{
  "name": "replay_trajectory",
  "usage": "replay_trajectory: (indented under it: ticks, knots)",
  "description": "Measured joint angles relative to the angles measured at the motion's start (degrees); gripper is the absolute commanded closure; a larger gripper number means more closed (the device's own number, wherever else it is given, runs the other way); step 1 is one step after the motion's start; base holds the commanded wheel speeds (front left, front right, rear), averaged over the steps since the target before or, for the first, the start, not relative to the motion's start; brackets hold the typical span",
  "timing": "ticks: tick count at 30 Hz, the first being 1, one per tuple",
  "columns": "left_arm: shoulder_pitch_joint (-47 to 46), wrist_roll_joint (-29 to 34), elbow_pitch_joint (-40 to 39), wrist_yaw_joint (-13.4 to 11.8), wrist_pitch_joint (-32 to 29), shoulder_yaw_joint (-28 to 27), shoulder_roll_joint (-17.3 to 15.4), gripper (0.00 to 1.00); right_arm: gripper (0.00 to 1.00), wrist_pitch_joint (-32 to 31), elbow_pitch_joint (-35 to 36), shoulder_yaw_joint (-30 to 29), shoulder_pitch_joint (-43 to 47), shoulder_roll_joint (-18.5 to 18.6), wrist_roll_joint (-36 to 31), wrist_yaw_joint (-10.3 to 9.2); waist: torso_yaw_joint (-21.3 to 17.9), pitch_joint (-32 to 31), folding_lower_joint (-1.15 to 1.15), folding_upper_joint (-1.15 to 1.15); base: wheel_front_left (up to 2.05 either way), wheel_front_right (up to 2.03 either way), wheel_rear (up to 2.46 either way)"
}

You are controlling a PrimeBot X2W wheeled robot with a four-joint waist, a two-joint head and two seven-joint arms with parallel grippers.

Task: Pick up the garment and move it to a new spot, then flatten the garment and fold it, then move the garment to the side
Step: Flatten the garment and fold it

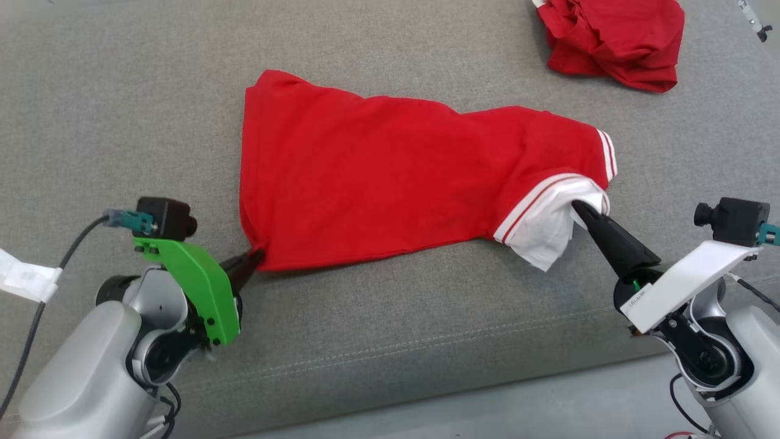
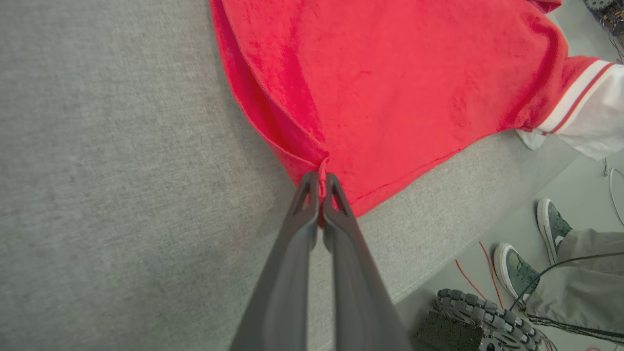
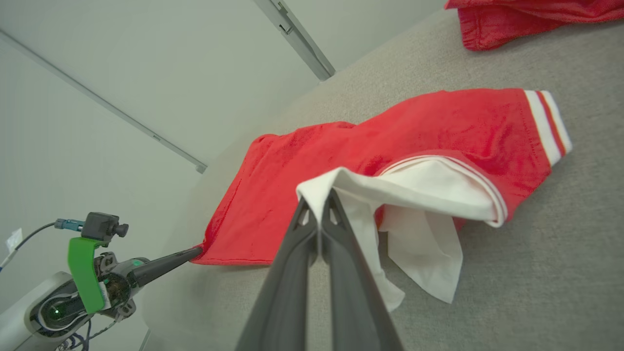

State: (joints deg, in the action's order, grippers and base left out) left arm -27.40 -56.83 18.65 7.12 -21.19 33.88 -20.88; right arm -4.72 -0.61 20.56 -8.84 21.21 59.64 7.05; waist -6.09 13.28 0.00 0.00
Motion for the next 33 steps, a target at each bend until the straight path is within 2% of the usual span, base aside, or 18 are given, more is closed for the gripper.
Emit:
replay_trajectory:
  ticks: [3, 6, 10, 13, 14, 18, 22, 24, 26, 28, 29, 31, 33]
  knots:
    - [2.0, -1.0, -2.6, 0.0, -4.1, 1.7, -1.8, 1.0, 1.0, -4.2, 0.4, 0.9, 0.1, 2.8, 0.5, 0.0, 0.3, 1.3, 0.0, 0.0, 0.0, 0.0, 0.0]
    - [1.8, -4.7, -4.2, 0.0, -8.0, 1.4, -2.2, 1.0, 1.0, -7.5, 1.4, 1.8, -2.1, 2.8, 2.5, 0.0, 0.4, 3.0, 0.0, 0.0, 0.0, 0.0, 0.0]
    - [-1.7, -8.6, -2.6, 0.0, -14.0, 0.0, -2.3, 1.0, 1.0, -11.8, 0.3, 2.3, -12.6, 2.4, 3.9, 0.0, 0.5, 5.7, 0.0, 0.0, 0.0, 0.0, 0.0]
    - [-9.5, -11.0, -0.2, -0.3, -18.0, -2.3, -2.5, 1.0, 1.0, -15.4, -2.6, 2.1, -22.9, 1.4, 4.1, -0.05, 0.4, 7.9, 0.0, 0.0, 0.0, 0.0, 0.0]
    - [-12.7, -10.6, 0.5, -1.1, -18.3, -3.1, -2.6, 1.0, 1.0, -16.2, -3.6, 1.9, -26.4, 0.8, 4.1, -0.49, 0.4, 8.7, 0.0, 0.0, 0.0, 0.0, 0.0]
    - [-27.9, -5.4, 1.8, -4.9, -13.9, -9.7, -4.1, 1.0, 1.0, -16.0, -6.0, -1.6, -41.9, -3.6, 3.3, -3.71, 0.2, 11.8, 0.01, 0.0, 0.0, 0.0, 0.0]
    - [-43.8, -1.5, -1.6, -5.5, -5.9, -16.0, -3.7, 1.0, 1.0, -9.6, -6.1, -9.1, -57.6, -6.9, 1.2, -7.16, 0.0, 15.0, 0.01, 0.0, 0.0, 0.0, 0.0]
    - [-50.3, -0.5, -3.5, -5.5, -2.8, -18.2, -3.2, 1.0, 1.0, -4.8, -5.0, -13.7, -64.3, -7.1, -0.1, -7.8, 0.0, 16.6, 0.01, 0.0, 0.0, 0.0, 0.0]
    - [-54.4, 0.0, -4.2, -5.0, 0.8, -20.9, -2.7, 1.0, 1.0, 0.3, -4.2, -16.1, -70.0, -7.1, -1.6, -6.87, 0.1, 18.2, 0.0, 0.0, 0.0, 0.0, 0.0]
    - [-55.3, 0.0, -3.4, -3.6, 3.2, -21.6, -2.5, 1.0, 1.0, 5.4, -4.3, -17.1, -72.8, -7.7, -2.9, -4.52, 0.4, 19.5, 0.01, 0.0, 0.0, 0.0, 0.0]
    - [-55.3, 0.0, -3.4, -3.6, 3.2, -21.6, -2.5, 1.0, 1.0, 5.4, -4.3, -17.1, -72.8, -7.7, -2.9, -4.52, 0.4, 19.5, 0.01, 0.0, 0.0, 0.0, 0.0]
    - [-53.8, 0.0, -1.0, -2.4, 4.2, -20.9, -2.3, 1.0, 1.0, 8.6, -5.2, -16.1, -72.8, -8.3, -4.2, -2.11, 0.9, 20.3, 0.01, 0.0, 0.0, 0.0, 0.0]
    - [-50.5, -0.1, 1.1, -1.5, 5.1, -20.0, -2.0, 1.0, 1.0, 9.4, -7.6, -13.6, -70.7, -8.4, -4.4, -0.75, 1.5, 20.5, 0.01, 0.0, 0.0, 0.0, 0.0]
